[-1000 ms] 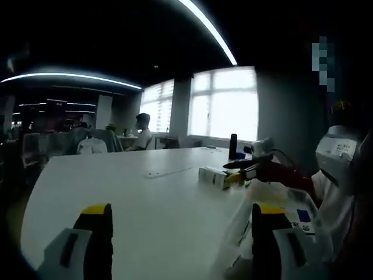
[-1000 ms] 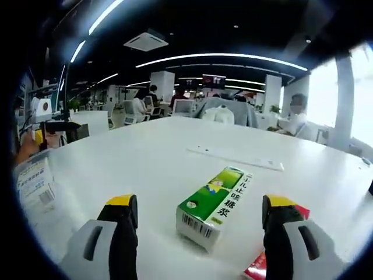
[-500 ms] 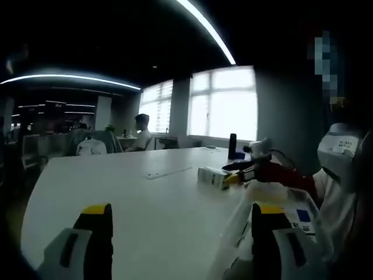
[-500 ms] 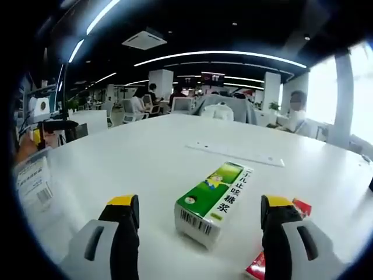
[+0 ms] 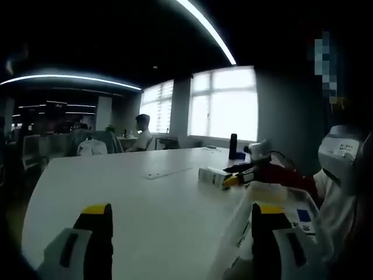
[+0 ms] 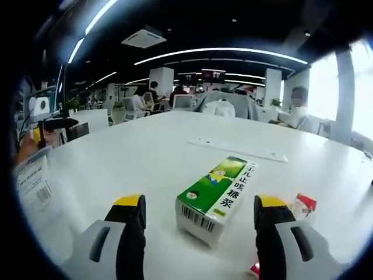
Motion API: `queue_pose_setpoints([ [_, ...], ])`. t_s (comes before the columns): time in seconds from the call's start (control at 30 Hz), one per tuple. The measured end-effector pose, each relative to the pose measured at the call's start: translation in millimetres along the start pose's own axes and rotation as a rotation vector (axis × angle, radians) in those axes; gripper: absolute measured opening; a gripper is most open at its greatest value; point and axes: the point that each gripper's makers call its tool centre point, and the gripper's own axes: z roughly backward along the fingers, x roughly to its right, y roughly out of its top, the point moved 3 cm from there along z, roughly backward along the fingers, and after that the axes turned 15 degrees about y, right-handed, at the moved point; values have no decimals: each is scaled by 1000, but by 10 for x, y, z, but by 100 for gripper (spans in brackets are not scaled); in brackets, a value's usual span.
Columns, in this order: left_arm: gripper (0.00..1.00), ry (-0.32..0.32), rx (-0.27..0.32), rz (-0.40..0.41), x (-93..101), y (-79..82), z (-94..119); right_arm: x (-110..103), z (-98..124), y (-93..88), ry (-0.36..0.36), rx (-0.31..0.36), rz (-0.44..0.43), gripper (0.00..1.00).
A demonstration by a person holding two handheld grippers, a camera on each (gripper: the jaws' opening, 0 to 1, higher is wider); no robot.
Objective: Arrange the small medicine boxes into an aligned row inside the storage area until every box is upright, visible, and separated from the surrounding clutter.
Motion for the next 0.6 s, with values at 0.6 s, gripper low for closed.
queue_pose_setpoints([
  [0.6,99,-5,-3,-7,36,-12,-2,-2,0,-6,9,4,-8,66],
])
